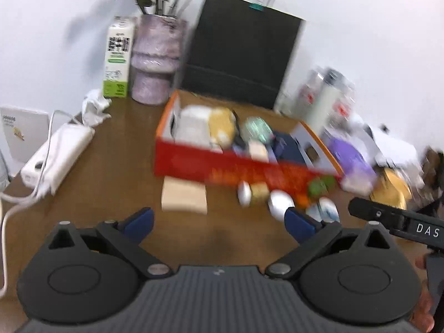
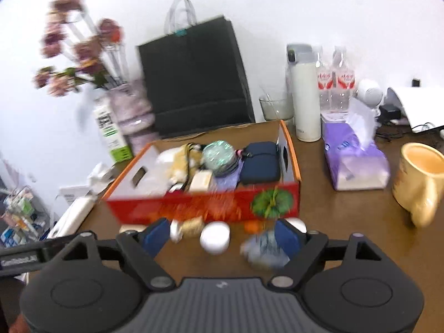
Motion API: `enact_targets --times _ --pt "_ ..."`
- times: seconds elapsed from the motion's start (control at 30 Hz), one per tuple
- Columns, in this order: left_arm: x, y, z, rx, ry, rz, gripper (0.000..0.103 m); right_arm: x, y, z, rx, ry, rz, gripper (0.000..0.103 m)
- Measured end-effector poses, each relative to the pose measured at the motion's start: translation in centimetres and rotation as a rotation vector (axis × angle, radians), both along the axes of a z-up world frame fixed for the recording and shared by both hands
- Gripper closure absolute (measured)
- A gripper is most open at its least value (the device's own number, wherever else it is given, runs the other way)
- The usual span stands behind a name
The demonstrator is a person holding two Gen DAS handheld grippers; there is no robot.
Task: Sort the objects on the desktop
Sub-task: 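Withdraw both open tools from the box back over the desk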
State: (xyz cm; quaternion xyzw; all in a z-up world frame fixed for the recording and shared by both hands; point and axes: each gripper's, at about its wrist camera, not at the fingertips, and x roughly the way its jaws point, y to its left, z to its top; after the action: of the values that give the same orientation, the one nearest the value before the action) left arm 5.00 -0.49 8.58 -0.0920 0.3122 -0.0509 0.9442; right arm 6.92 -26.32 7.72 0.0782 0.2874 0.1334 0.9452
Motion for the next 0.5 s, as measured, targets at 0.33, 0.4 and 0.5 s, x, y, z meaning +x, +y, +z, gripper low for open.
enact_targets --times 0.33,0.4,0.5 --pt "-7.3 -1.5 -5.2 0.138 -0.015 -0.097 0.000 -10.2 -0.7 -6.0 -0.066 0.027 0.031 0.018" --pt "-8.0 -1.6 -6.3 0.148 0.006 -0.105 0.000 -11.0 -1.1 -6.6 -0.078 0.024 0.030 0.018" --pt "-8.5 -1.4 -7.2 0.120 0.038 -0.100 0.000 -11.7 -1.0 -7.1 -0.070 0.022 0.032 0.018"
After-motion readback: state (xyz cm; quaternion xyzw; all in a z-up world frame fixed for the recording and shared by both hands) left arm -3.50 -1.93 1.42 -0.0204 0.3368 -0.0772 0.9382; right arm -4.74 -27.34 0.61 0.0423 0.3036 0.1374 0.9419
